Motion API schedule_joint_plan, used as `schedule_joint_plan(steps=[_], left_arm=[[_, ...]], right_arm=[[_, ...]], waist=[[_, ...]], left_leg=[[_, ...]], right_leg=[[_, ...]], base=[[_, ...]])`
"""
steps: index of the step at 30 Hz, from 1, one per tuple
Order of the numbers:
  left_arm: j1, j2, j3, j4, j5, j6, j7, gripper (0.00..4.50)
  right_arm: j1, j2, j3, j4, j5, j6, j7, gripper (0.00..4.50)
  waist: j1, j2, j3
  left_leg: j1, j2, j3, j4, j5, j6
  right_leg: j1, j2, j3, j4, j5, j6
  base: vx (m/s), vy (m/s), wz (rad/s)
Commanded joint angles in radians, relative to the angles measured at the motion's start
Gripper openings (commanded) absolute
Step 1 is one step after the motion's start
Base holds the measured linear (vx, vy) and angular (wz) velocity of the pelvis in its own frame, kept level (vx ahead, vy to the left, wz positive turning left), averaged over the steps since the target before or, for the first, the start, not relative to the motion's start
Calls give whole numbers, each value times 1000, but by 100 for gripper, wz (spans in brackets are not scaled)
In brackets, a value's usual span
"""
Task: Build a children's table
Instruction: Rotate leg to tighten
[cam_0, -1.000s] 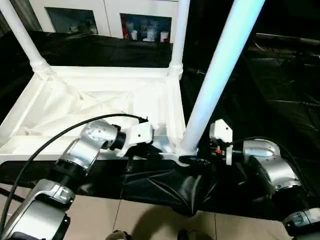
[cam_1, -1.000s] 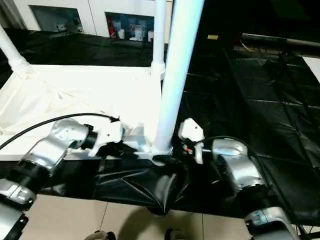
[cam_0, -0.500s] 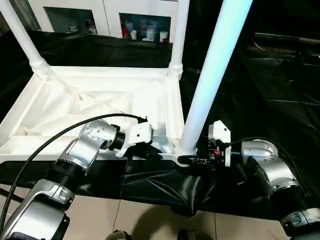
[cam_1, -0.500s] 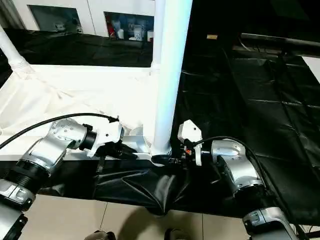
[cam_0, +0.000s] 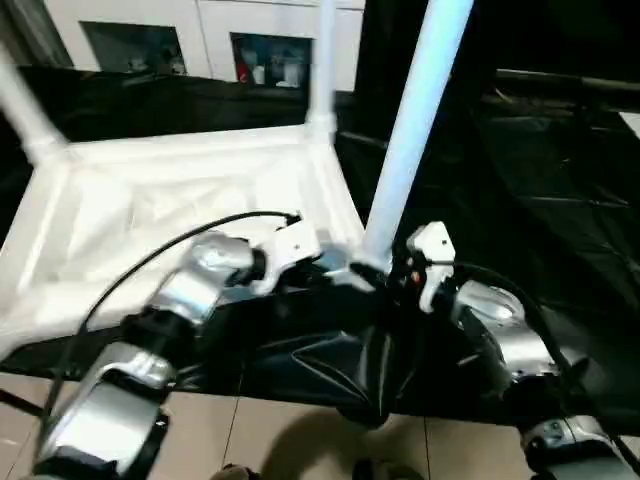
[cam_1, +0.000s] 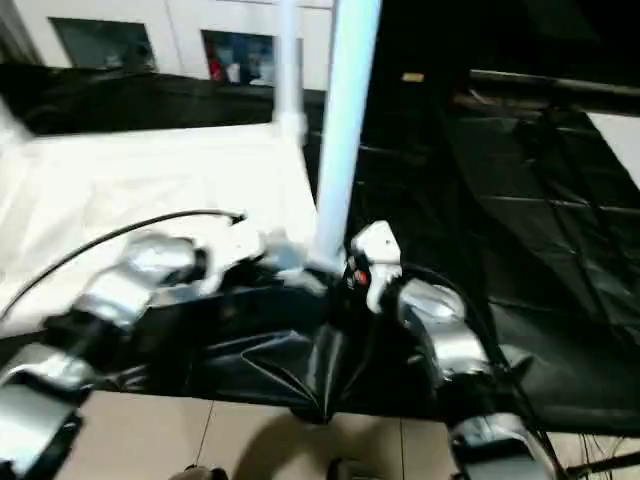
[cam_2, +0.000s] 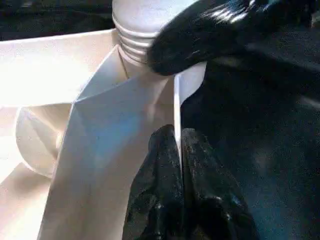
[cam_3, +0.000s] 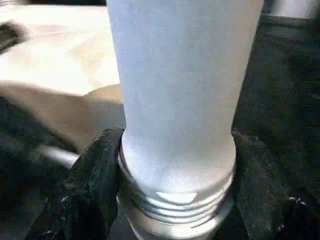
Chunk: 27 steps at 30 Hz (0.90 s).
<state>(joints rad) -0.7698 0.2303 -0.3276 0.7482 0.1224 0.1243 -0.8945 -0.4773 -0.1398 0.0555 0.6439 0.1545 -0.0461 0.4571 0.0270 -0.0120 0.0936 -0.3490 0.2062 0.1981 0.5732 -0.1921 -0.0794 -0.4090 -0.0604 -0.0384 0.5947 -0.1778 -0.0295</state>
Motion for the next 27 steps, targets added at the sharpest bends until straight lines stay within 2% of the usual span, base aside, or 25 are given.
schedule_joint_plan(steps=[1, 4, 7, 8, 10, 12, 15, 18, 19, 21, 24, 25, 27], left_arm=[[5, -43, -14, 85, 26, 58, 92, 0], [-17, -77, -12, 121, 34, 61, 141, 0], [-34, -97, -16, 166, 53, 25, 165, 0], [-34, -96, -19, 171, 58, 19, 164, 0], [-32, -92, -20, 170, 59, 7, 155, 0], [-26, -79, -25, 160, 62, -9, 137, 0], [-19, -65, -25, 148, 56, -26, 110, 0], [-3, -44, -25, 136, 45, -83, 68, 0], [3, -36, -27, 132, 42, -103, 51, 0], [14, -20, -28, 125, 39, -123, 18, 0], [41, 11, -34, 84, 22, -161, -64, 0], [54, 25, -41, 56, 9, -182, -114, 0], [82, 58, -60, -7, -15, -195, -215, 0]], right_arm=[[-2, 32, -59, 95, -24, 64, -216, 272], [-26, 77, -74, 126, -18, 62, -297, 272], [-53, 109, -61, 147, -38, 7, -294, 272], [-58, 109, -59, 147, -40, -12, -286, 272], [-59, 108, -66, 136, -19, -37, -244, 328], [-53, 103, -79, 100, 13, -81, -173, 342], [-41, 72, -56, 57, 9, -85, -107, 362], [-33, -12, -15, 21, -12, -77, 0, 386], [-29, -32, -10, 10, -8, -62, 34, 390], [-20, -81, -1, -11, -2, -49, 125, 401], [5, -161, 22, -59, 20, -46, 311, 401], [12, -183, 30, -76, 31, -43, 368, 401], [28, -219, 50, -112, 48, -37, 466, 401]], waist=[[-1, 3, -55], [-1, 1, -58], [-1, 0, -58], [1, 5, -60], [0, 2, -60], [3, 1, -63], [4, -2, -65], [5, -5, -68], [6, -2, -70], [7, -5, -70], [9, -4, -72], [9, -1, -73], [8, -2, -73]], left_leg=[[5, 16, -10, -65, -195, 23], [6, 15, -11, -66, -213, 22], [0, 13, -12, -66, -217, 35], [0, 13, -13, -66, -214, 35], [-1, 13, -12, -66, -220, 42], [-2, 15, -12, -65, -217, 54], [-6, 16, -12, -64, -185, 69], [-10, 16, -12, -62, -152, 81], [-7, 17, -10, -60, -145, 84], [-9, 17, -10, -59, -142, 94], [-11, 20, -10, -56, -132, 116], [-9, 20, -9, -55, -130, 118], [-10, 21, -10, -55, -127, 126]], right_leg=[[37, -65, 43, -86, -333, -176], [37, -64, 41, -87, -326, -170], [40, -65, 40, -89, -316, -165], [42, -65, 40, -87, -312, -164], [42, -65, 39, -88, -311, -166], [45, -68, 40, -88, -307, -168], [49, -65, 39, -82, -262, -181], [54, -66, 37, -78, -235, -191], [53, -66, 38, -77, -221, -195], [56, -65, 38, -75, -203, -203], [59, -66, 39, -70, -157, -220], [57, -66, 39, -68, -147, -229], [60, -67, 38, -66, -131, -243]], base=[[0, 0, 0], [0, 0, 0], [0, 0, 0], [0, 0, 0], [0, 0, 0], [0, 0, 0], [0, 0, 0], [0, 0, 0], [0, 0, 0], [0, 0, 0], [0, 0, 0], [0, 0, 0], [0, 0, 0]])
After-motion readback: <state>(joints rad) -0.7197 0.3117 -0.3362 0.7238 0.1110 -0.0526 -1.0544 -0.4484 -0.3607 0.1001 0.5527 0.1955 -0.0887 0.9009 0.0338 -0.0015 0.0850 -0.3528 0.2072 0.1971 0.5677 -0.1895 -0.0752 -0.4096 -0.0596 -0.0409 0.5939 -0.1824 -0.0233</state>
